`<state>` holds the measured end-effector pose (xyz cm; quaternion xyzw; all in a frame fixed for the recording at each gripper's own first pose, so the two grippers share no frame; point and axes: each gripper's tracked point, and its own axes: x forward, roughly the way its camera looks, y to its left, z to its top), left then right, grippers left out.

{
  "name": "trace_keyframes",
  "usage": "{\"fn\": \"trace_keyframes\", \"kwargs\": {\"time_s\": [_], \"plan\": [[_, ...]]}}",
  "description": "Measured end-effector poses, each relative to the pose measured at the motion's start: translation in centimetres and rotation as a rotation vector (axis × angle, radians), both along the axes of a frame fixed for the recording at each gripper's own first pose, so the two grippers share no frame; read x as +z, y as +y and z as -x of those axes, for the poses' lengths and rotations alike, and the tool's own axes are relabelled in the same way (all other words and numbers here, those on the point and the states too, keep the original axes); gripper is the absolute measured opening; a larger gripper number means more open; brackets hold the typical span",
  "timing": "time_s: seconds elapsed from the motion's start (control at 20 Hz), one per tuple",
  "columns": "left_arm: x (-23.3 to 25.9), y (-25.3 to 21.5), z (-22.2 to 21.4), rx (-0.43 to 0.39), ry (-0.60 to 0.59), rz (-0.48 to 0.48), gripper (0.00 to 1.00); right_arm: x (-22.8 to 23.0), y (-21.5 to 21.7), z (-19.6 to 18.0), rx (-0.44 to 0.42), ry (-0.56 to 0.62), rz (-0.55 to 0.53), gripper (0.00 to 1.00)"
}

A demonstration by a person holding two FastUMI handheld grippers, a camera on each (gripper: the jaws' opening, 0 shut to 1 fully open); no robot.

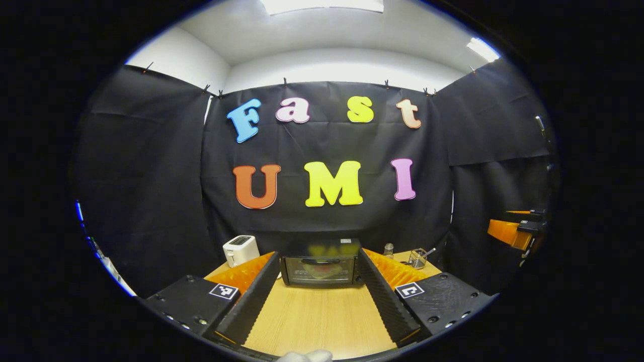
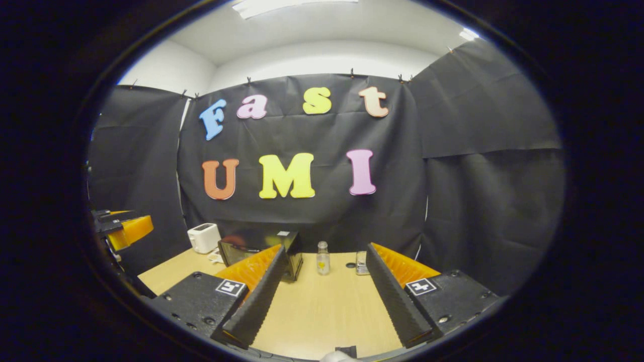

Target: Open the electric oven with the left hand, put the food in, and close the electric oven.

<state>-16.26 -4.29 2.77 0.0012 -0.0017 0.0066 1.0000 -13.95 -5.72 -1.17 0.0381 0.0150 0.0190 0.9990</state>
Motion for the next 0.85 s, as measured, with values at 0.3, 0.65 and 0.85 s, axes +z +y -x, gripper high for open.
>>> {"fn": "trace_keyframes", "kwargs": {"time_s": [0.3, 0.65, 0.85], "plan": [[-0.5, 0.7, -1.6, -0.079, 0.013, 0.011, 0.98, 0.3, 1.1, 0.3, -0.061, -0.005, 0.016, 0.96], [-0.2, 2.6, -2.1, -0.091, -0.007, 0.007, 0.98, 1.1, 3.6, 1.0, -0.079, -0.024, 0.020, 1.00], [0.2, 2.8, -2.3, -0.087, -0.022, 0.002, 0.98, 1.3, 4.0, 0.7, -0.072, -0.030, 0.017, 0.96]]}}
